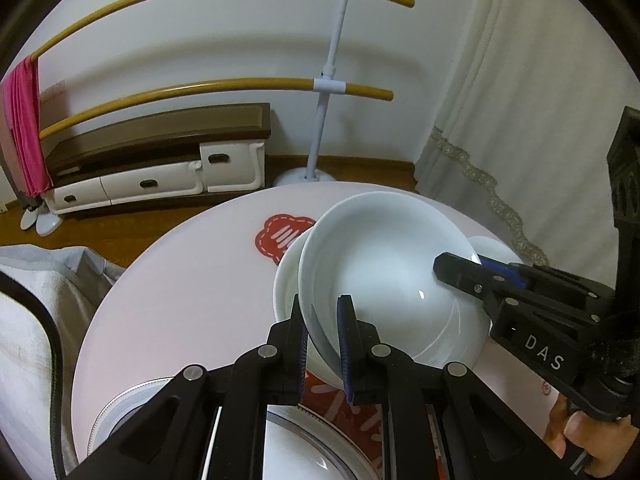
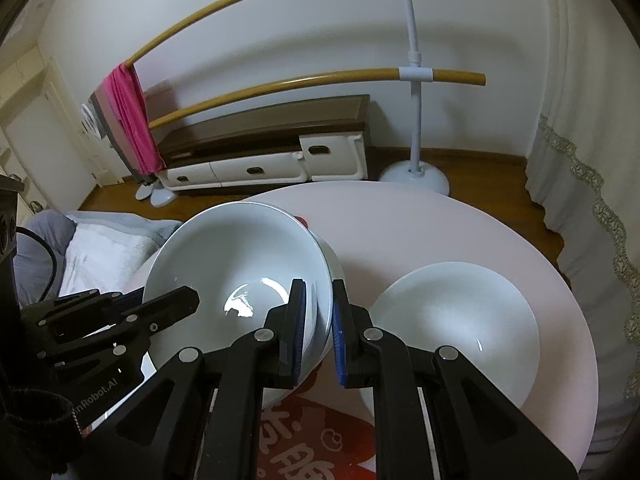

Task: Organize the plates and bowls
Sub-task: 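Lift the held bowl with both tools and carry it over another bowl, then lower the held bowl into the other bowl and open both tools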

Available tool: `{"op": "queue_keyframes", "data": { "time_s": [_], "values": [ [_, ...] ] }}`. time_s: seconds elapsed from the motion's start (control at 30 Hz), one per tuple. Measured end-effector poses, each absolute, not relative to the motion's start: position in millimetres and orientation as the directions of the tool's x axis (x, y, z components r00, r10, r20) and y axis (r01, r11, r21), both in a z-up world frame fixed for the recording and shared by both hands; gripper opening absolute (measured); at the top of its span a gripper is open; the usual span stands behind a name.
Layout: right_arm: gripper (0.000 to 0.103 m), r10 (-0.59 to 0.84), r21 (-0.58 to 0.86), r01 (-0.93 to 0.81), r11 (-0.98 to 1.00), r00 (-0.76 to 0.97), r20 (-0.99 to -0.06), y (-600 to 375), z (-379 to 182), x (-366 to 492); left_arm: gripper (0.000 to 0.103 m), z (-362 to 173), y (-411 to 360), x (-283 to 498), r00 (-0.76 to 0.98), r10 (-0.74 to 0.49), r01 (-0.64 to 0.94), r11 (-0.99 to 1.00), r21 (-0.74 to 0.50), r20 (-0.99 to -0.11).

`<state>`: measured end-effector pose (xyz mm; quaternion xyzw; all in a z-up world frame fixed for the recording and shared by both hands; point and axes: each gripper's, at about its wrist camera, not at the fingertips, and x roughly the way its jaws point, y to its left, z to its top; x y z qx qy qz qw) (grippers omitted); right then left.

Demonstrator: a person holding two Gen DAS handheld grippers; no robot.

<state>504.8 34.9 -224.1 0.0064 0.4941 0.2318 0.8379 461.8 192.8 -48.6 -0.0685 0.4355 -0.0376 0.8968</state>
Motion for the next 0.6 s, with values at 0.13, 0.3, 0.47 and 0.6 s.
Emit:
{"op": "queue_keyframes", "data": {
  "time_s": [0.13,0.3,0.47,0.6],
  "values": [
    [0.012,0.375,0.216,-0.382,0.899,0.411,-0.831,38.2,-228.2,506.4,0.010,-43.9,188.1,460.0,0.612,-0.127,0.003,0.987,-0.158,-0.781],
    [0.012,0.370,0.209,-0.386,0.899,0.410,-0.833,40.1,-230.8,506.4,0.010,-44.5,188.7,463.1,0.607,-0.129,-0.006,0.986,-0.167,-0.784],
    [0.012,0.370,0.208,-0.385,0.899,0.418,-0.830,42.8,-233.4,505.2,0.010,-42.7,185.7,459.5,0.612,-0.124,-0.003,0.987,-0.160,-0.781],
    [0.013,0.350,0.177,-0.384,0.906,0.446,-0.824,42.5,-230.3,498.0,0.010,-42.1,180.8,457.5,0.619,-0.112,0.003,0.990,-0.141,-0.778]
  ]
}}
